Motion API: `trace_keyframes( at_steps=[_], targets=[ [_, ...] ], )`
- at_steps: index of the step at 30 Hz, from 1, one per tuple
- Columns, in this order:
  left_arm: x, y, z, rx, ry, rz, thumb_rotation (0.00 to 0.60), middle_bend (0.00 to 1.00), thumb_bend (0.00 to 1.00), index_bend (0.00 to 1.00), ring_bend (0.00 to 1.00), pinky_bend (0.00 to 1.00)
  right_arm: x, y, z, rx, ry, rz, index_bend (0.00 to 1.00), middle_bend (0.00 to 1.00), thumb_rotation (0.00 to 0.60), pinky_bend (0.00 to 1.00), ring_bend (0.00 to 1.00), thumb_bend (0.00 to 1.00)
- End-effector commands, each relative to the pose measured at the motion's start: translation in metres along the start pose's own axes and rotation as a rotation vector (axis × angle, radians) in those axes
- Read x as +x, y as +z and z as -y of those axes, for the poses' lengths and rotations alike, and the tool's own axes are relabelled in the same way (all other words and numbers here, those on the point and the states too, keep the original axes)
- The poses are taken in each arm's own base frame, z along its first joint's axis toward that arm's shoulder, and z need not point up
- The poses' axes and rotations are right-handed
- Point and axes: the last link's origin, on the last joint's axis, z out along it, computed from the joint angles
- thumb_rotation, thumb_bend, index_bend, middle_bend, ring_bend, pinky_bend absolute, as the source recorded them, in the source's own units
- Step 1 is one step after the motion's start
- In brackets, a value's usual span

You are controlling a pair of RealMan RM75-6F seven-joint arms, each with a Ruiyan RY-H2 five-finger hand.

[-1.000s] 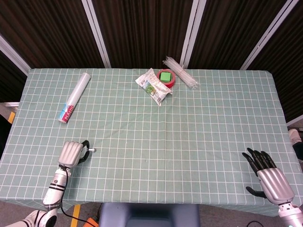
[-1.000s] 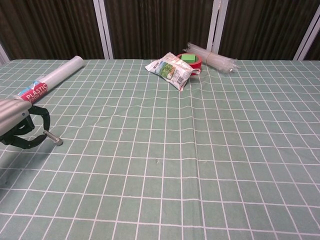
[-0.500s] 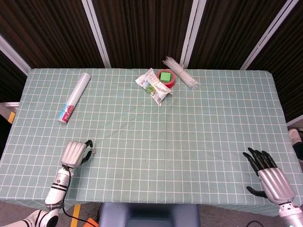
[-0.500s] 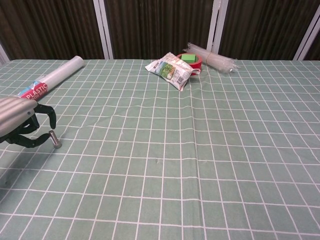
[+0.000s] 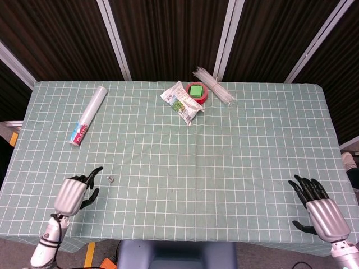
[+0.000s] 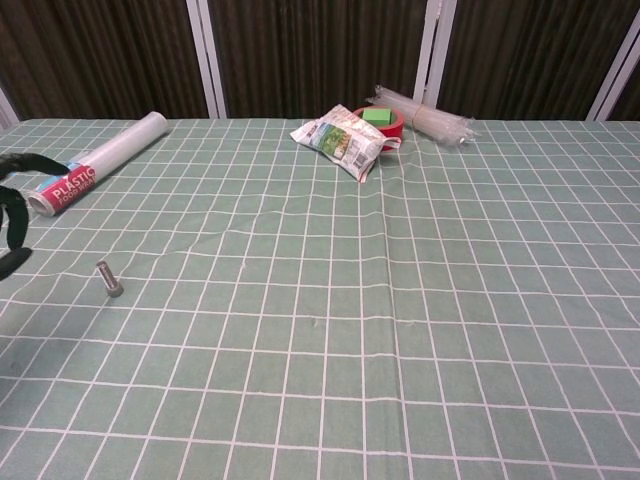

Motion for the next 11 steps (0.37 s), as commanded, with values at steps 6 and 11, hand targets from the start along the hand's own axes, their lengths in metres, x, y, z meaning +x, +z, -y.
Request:
trace_keyframes(
  at_steps=[6,11],
  targets=[
    [0.054,-0.089,0.004,-0.057,-0.163,-0.042,0.6,0.0,0.39,0.0,0.0,0.04,-0.001,-0.004,0.007,0.033,0.001,0.008,0.0,0.0,0.6,0.0,0.0,0.24],
    [0.052,-0.084,0.01,-0.016,-0.128,-0.021,0.6,0.0,0.39,0.0,0.0,0.04,0.001,-0.006,0.007,0.034,0.003,-0.001,0.0,0.0,0.6,0.0,0.0,0.24]
  ],
)
